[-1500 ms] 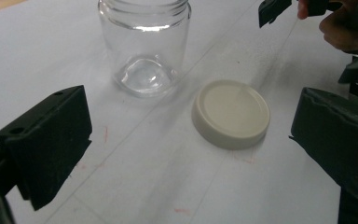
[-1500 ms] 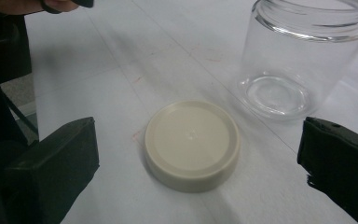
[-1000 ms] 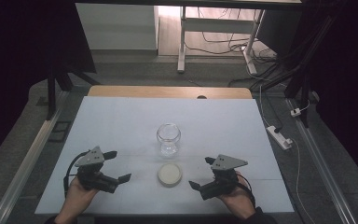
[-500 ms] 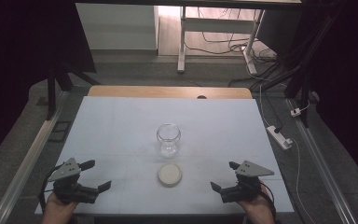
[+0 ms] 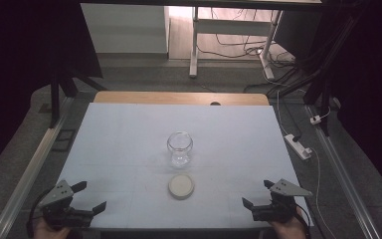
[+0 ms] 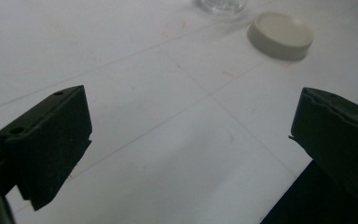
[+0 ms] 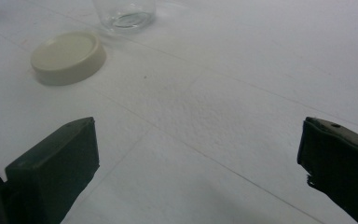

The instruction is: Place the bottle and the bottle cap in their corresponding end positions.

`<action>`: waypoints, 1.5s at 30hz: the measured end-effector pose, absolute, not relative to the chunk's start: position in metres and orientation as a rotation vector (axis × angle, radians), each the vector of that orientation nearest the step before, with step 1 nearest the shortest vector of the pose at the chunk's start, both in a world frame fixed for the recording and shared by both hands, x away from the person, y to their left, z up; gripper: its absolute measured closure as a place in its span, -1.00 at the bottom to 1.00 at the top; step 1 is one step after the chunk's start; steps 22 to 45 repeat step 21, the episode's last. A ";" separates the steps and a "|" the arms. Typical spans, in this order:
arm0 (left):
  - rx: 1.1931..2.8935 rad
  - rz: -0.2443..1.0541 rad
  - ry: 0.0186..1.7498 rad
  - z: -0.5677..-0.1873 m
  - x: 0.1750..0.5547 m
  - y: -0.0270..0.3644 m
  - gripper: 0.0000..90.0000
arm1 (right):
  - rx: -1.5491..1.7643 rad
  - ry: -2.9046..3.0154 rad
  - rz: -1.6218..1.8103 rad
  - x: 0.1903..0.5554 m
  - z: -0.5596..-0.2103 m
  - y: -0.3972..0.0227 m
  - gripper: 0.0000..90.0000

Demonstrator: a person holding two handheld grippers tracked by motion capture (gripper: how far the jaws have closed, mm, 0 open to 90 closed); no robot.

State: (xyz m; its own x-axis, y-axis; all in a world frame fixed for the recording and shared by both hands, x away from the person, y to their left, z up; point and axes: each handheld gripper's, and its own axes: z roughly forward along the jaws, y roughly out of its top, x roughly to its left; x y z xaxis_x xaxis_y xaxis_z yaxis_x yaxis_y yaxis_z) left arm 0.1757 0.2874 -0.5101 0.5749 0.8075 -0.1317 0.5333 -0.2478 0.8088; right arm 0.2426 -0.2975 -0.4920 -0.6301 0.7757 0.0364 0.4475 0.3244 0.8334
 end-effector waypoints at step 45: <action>1.991 0.419 1.203 -0.522 0.165 0.297 -1.00 | 1.180 2.181 1.158 0.232 -0.492 -0.314 -1.00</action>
